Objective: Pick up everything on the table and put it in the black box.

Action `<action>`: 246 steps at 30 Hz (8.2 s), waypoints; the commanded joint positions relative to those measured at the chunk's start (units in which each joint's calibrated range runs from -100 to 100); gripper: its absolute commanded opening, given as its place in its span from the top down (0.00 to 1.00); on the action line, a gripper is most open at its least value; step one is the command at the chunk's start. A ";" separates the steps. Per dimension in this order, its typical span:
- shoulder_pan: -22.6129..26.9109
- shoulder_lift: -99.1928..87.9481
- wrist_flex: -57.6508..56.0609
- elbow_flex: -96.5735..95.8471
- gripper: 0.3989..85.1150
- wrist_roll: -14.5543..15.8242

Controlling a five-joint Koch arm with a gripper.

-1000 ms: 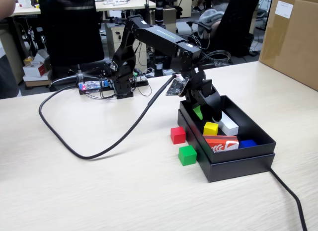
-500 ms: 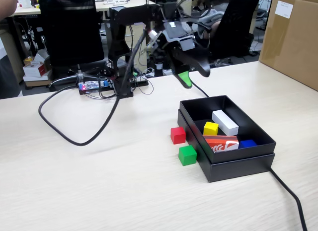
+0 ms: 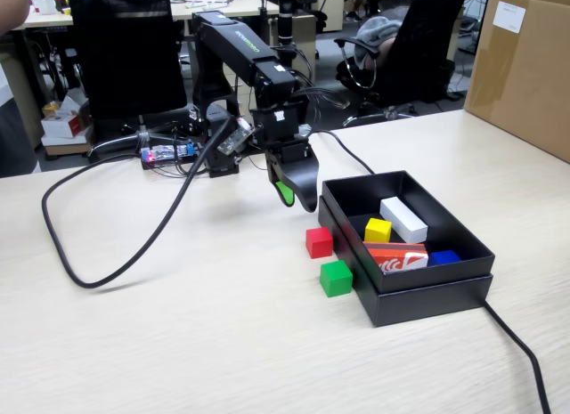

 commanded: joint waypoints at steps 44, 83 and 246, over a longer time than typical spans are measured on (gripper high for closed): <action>0.10 21.86 3.39 12.76 0.99 3.17; 8.01 24.50 -5.77 28.81 0.59 5.62; 4.40 5.34 -2.92 36.15 0.51 -6.40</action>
